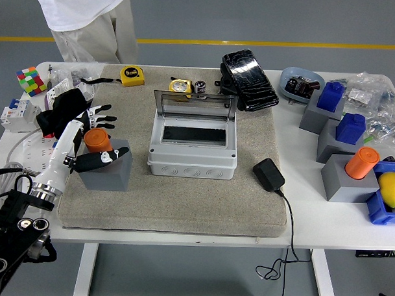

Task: Fetch the battery,place it into the box,close the lid of the box

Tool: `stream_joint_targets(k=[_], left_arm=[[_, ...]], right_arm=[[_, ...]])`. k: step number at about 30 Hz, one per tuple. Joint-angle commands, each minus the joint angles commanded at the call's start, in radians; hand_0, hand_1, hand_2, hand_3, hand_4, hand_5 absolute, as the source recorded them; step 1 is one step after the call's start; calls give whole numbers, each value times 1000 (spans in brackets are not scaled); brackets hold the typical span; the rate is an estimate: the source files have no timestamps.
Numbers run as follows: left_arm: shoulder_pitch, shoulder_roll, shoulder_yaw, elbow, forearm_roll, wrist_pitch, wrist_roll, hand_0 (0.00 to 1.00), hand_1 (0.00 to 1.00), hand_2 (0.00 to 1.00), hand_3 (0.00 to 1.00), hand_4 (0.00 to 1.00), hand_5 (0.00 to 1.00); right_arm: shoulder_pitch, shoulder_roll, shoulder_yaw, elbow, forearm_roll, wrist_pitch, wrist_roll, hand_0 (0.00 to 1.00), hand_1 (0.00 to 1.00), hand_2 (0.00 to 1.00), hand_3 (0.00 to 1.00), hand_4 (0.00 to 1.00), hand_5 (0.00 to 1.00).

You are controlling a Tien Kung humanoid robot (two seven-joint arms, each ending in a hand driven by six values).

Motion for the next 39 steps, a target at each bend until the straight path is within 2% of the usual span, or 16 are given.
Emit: stream_joint_targets(k=[4,5,10,11,16,17,22,23,34,35,39], left_arm=[[-11,-8,10,8,-29,5,-16,327,472,555,721,998,2],[-15,-10,13,12,-34,1,-15,287,366,420,603,998,2],[-25,-17,28,26,-54,-24,-6,287,366,420,603,998,2],[-27,-19,31,29,-58,-27,-6,322,307,332,478,998,2],[-38,-28,41,37,-87,-29,-16,322,307,332,478,998,2],[-42,-30,43,38,-94,-28,-20,281,247,275,357,998,2],[-53,-39,46,43,-136,-17,-49,281,247,275,357,998,2],[-55,-39,47,44,-140,-16,-51,193,167,206,251,948,2],[-64,-43,62,51,-162,-18,-59,161,128,182,227,915,2],[-64,-43,63,50,-164,-17,-61,133,111,176,220,907,2],[-66,-44,68,51,-175,-6,-74,133,111,176,220,907,2]], right_arm=[[0,0,-1,0,2,0,0,662,632,636,548,946,441],[0,0,-2,0,2,0,0,662,632,636,548,947,441],[1,1,-3,0,3,-1,1,662,632,636,548,947,441],[2,1,-4,0,3,-2,1,661,631,636,548,946,441],[1,1,-6,0,4,-2,1,661,631,636,548,946,441],[1,1,-6,0,5,-2,0,660,631,636,547,946,440],[1,2,-6,0,5,-2,1,660,631,636,547,946,440],[1,2,-6,0,5,-2,0,659,631,636,547,946,440],[1,4,-8,0,5,-2,1,660,631,636,548,946,440],[1,4,-8,0,5,-2,1,660,630,635,547,945,442],[1,3,-9,0,6,-2,1,660,630,635,547,945,442]])
